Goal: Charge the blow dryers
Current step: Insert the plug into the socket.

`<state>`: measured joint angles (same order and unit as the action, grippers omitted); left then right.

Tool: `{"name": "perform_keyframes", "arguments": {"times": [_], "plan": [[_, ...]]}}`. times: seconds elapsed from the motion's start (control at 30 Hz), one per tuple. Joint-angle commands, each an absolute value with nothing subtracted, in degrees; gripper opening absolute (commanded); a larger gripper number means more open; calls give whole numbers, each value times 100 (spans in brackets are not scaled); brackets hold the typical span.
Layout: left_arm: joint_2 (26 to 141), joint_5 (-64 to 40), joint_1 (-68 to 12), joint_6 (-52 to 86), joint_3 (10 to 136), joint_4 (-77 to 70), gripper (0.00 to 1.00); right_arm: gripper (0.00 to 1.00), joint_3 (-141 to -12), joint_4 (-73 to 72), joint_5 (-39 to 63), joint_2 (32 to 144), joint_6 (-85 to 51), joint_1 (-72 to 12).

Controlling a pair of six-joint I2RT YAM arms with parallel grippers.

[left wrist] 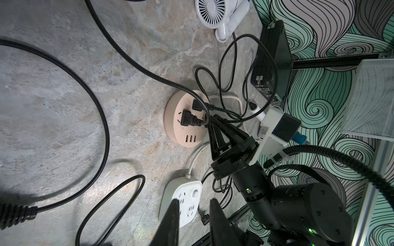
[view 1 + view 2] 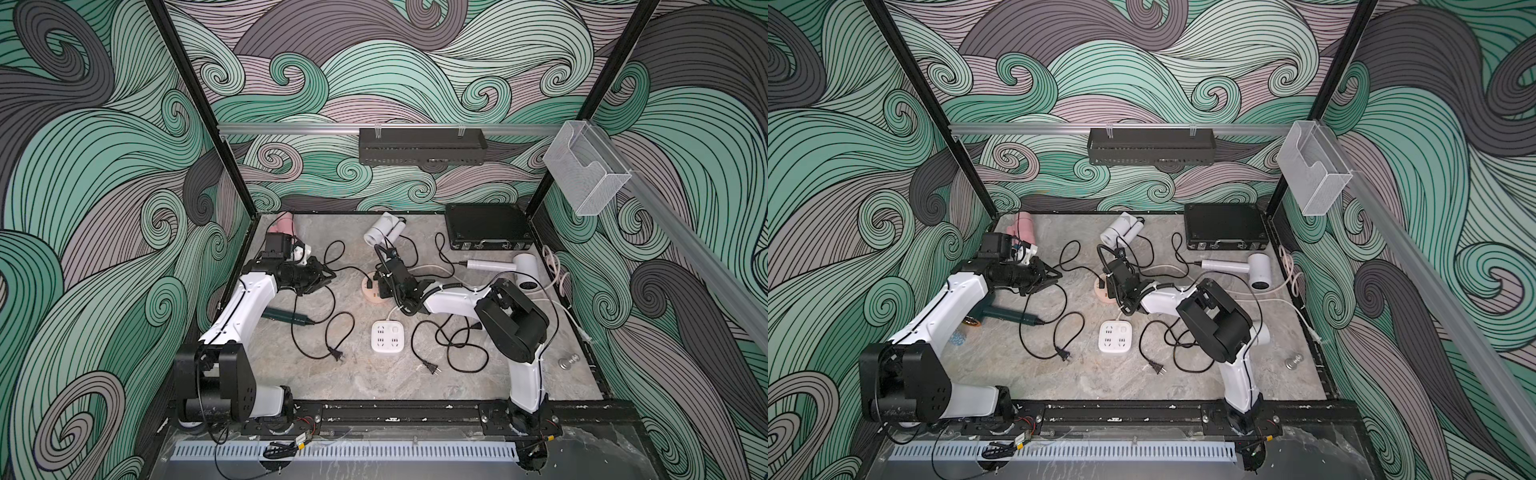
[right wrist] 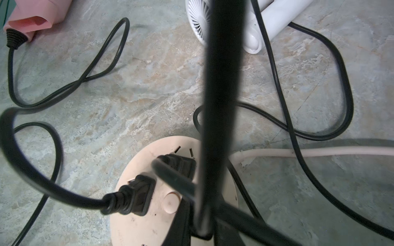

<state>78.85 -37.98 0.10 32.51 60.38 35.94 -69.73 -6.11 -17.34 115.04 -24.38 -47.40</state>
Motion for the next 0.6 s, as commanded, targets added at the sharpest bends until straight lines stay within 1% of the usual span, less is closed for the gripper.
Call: {"name": "perform_keyframes", "arguments": {"times": [0.0, 0.33, 0.57], "plan": [[7737, -3902, 96, 3120, 6034, 3534, 25, 0, -6817, 630, -1626, 12022, -2392, -4869], [7760, -3964, 181, 3069, 6034, 3505, 25, 0, -7114, 1228, -1551, 12135, -2374, -4913], [7674, -3975, 210, 3046, 5995, 3437, 25, 0, -6886, 1102, -1351, 12023, -2442, -4922]]}}
